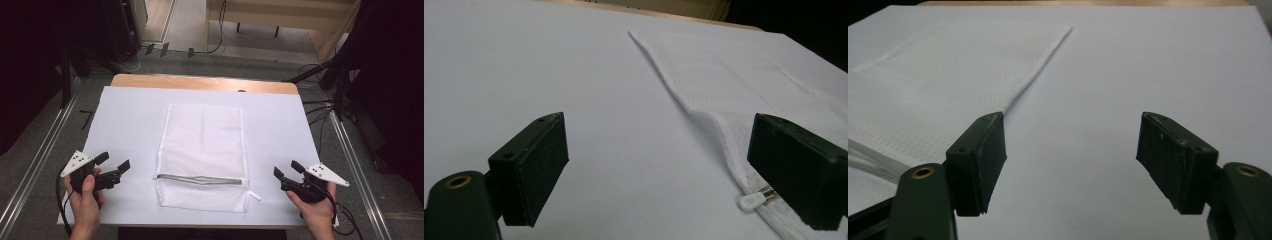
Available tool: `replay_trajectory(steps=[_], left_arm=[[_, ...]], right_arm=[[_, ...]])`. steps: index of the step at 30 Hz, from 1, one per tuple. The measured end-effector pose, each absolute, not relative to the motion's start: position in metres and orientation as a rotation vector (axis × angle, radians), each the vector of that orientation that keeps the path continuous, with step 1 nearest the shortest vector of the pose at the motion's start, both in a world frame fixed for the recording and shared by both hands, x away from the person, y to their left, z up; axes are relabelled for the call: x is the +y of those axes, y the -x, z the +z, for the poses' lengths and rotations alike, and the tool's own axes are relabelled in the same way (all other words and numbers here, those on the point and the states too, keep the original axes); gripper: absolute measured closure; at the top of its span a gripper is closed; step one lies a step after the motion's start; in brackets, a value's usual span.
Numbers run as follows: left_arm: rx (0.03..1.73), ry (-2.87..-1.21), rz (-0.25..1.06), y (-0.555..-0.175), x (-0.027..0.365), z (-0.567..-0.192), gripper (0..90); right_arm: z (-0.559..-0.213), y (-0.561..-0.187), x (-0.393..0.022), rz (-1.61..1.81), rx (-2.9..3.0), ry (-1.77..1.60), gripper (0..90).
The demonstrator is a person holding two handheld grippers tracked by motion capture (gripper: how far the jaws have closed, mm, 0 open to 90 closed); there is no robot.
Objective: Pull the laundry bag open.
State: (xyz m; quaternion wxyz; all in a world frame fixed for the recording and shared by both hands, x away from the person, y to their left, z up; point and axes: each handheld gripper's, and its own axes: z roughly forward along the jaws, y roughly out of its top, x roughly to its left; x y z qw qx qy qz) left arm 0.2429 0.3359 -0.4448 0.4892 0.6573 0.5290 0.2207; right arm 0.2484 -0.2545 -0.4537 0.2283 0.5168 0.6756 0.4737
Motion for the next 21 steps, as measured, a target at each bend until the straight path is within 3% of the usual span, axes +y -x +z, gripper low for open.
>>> replay_trajectory(steps=[8, 21], left_arm=[[1.272, -1.595, 0.548, -0.242, 0.341, -0.445, 8.8], [1.255, -1.634, 0.554, -0.243, 0.335, -0.447, 8.6]], right_arm=[[-0.453, -0.252, -0.276, 1.310, 1.803, -1.471, 23.9], [-0.457, -0.253, -0.280, 1.275, 1.813, -1.475, 24.0]])
